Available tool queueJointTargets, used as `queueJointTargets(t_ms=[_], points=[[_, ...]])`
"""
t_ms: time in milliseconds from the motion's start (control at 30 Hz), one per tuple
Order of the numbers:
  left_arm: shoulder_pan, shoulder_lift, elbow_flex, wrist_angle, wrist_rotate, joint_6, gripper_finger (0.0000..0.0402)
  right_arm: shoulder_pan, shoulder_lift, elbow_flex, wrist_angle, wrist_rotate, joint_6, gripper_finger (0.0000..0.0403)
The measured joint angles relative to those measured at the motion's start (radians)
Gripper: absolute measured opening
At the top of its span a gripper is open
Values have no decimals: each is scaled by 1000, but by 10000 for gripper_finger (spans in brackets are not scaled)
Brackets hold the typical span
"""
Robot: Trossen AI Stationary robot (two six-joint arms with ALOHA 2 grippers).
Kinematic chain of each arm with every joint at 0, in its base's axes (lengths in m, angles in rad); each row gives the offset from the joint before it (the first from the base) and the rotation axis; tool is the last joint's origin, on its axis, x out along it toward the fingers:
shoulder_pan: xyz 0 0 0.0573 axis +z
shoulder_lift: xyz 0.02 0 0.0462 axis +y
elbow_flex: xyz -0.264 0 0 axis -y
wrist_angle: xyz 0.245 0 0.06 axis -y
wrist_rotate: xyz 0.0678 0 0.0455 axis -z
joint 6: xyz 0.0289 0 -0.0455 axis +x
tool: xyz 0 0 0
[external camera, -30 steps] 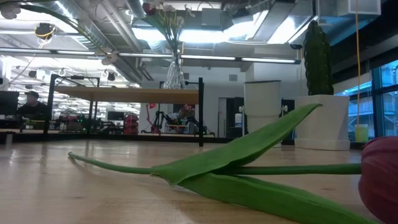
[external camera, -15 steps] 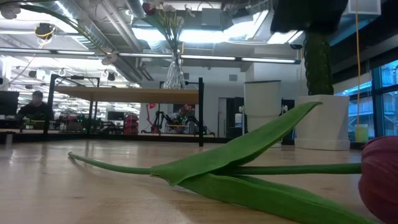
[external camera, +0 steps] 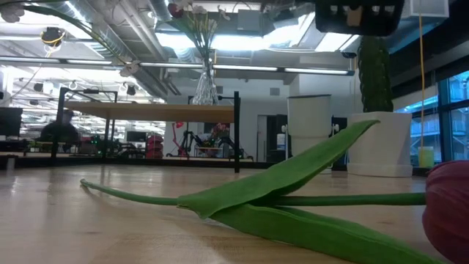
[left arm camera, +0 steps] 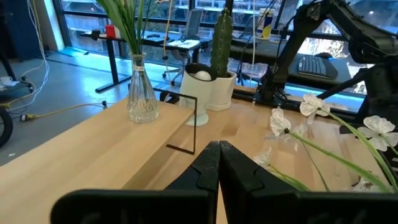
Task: Pick and place flowers into a vace then onto a shelf
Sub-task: Put the red flower into the transparent vase
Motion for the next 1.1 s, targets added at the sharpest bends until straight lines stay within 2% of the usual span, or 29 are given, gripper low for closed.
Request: queueJointTargets(t_ms=[233, 433, 700, 1100], points=[[0, 0, 0, 0, 0, 0, 4, 0, 4, 0, -85, 0, 59, 285], [0, 0, 0, -1, 0, -1, 4, 0, 34, 0, -164, 2, 63, 258], [0, 0, 0, -3, 0, -2, 4, 0, 75, 0, -162, 3, 26, 214], [0, 0, -12, -20, 0, -2, 4, 1, 124, -1, -169, 1, 2, 184]])
